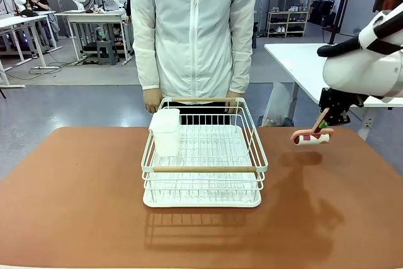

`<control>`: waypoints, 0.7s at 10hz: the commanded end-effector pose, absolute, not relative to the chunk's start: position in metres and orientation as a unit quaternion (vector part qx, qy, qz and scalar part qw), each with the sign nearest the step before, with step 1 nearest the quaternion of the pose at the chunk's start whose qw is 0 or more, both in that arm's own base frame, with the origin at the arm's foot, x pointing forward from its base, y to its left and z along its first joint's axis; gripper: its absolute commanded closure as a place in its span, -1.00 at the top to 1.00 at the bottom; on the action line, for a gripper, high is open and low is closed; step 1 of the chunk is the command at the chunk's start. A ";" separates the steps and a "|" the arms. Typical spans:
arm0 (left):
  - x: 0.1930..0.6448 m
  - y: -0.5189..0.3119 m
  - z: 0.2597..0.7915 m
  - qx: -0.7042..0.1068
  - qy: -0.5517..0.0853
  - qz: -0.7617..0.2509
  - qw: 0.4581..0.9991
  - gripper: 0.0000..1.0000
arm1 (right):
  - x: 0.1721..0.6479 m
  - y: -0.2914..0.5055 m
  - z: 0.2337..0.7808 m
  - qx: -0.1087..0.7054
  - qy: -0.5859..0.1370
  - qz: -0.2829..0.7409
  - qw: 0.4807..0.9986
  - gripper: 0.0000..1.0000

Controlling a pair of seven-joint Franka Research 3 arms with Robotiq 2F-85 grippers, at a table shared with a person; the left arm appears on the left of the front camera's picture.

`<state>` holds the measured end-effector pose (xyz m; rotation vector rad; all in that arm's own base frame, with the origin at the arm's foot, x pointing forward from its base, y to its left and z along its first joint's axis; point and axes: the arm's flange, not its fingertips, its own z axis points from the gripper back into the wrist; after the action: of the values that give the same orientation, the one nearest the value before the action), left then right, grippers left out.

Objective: Clean the table.
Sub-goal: Place the Lint Roller down when the Dish drying rack is positioned in the middle of the table.

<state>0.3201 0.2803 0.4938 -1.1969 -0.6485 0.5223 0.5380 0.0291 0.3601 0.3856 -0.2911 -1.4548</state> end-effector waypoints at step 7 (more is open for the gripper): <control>0.319 0.282 0.496 -0.551 -0.299 0.237 0.742 1.00 | 0.516 0.033 0.335 0.156 -0.122 -0.681 0.705 0.23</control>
<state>0.3201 0.2803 0.4938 -1.1969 -0.6485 0.5222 0.5261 0.0275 0.3329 0.3611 -0.2720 -1.4788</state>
